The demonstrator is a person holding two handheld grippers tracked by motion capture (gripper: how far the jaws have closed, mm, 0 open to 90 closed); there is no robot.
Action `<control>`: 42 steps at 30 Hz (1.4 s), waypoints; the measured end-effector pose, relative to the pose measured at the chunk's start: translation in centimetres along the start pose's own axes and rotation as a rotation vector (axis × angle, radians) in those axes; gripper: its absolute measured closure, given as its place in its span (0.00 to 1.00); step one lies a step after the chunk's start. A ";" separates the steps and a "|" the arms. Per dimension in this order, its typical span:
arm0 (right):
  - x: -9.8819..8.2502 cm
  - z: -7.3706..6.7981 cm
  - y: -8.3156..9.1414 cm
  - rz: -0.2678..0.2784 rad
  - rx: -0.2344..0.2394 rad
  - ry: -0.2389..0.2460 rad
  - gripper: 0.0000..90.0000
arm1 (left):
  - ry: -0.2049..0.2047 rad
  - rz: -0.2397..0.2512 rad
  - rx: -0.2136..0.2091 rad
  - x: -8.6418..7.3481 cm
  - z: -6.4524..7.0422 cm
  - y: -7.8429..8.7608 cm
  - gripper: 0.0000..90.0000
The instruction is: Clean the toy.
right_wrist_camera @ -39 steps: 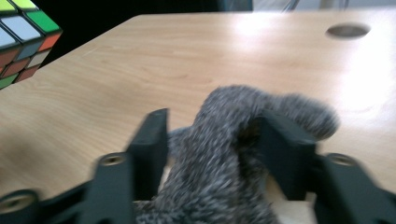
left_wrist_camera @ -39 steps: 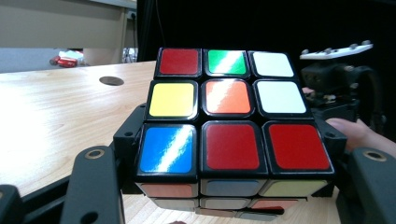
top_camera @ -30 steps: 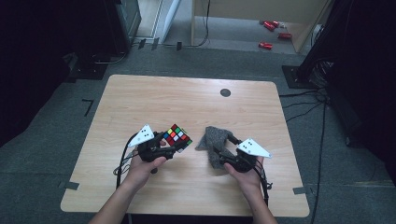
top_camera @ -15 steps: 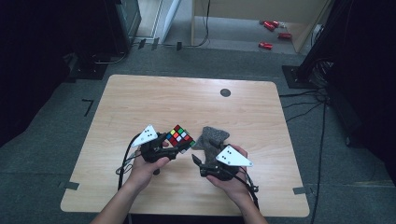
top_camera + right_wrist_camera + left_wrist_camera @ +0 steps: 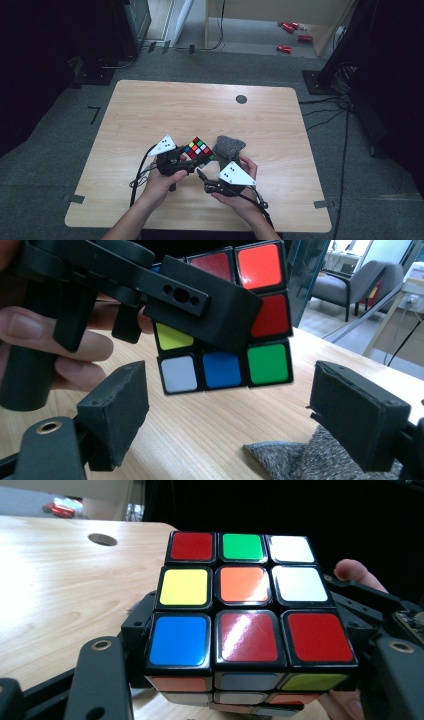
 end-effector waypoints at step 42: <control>0.4 3.2 1.4 0.009 -0.071 -0.075 0.38 | -0.240 0.018 0.034 0.4 -0.6 1.2 0.16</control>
Point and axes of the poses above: each handheld gripper's, and its own axes: y roughly backward along the jaws, x roughly out of its top, z roughly to its right, the point moved 7 cm from there along -y, roughly forward along the jaws, and after that the axes turned 3 degrees about z, right-handed, at the moved point
